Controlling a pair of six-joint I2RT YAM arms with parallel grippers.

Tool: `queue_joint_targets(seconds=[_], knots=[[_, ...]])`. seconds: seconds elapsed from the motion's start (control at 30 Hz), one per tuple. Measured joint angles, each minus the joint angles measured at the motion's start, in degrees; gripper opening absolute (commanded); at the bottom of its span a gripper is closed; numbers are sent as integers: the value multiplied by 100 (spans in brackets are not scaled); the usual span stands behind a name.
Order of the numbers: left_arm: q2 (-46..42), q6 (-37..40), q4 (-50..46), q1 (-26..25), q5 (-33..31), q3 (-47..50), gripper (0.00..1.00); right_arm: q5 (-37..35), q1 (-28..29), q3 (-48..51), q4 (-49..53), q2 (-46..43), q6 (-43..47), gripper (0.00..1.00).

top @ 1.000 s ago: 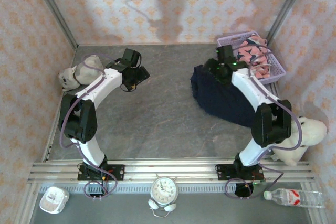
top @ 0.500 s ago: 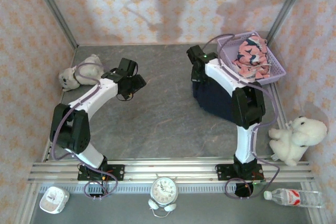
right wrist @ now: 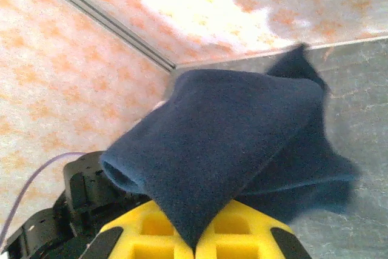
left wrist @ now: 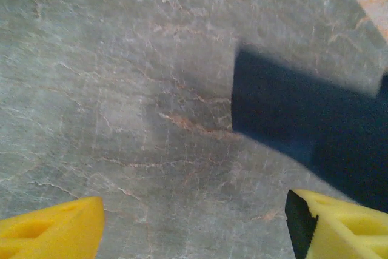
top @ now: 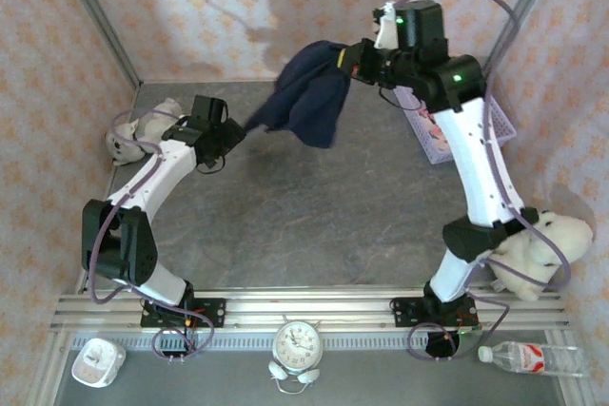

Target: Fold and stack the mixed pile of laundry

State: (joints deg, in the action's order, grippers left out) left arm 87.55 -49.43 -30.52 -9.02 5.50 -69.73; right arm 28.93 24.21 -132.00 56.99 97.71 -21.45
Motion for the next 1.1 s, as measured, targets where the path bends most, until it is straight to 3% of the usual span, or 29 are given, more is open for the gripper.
queue_joint_targets(seconds=[0.07,0.1,0.2,0.27,0.4,0.5,0.83,1.1], knots=[[-138,17,0,44,-33,0,81,57,-258,599,-122,-258,-87,0],[-219,39,-2,46,-50,0,81,81,-431,1062,-254,-352,-129,5],[-417,83,0,44,-85,11,80,131,-944,2538,-654,-291,-262,51],[-546,96,4,44,-103,76,80,96,-1226,3274,-782,146,-295,58],[-728,76,24,44,-105,424,80,-439,-1523,4247,-789,1095,-245,61],[-723,-7,46,44,-39,710,80,-741,-1377,4555,-664,1119,-142,63],[37,55,302,44,15,846,76,-778,610,4568,-997,616,332,64],[1139,79,651,13,289,791,62,-922,1217,4566,-981,1296,680,64]])
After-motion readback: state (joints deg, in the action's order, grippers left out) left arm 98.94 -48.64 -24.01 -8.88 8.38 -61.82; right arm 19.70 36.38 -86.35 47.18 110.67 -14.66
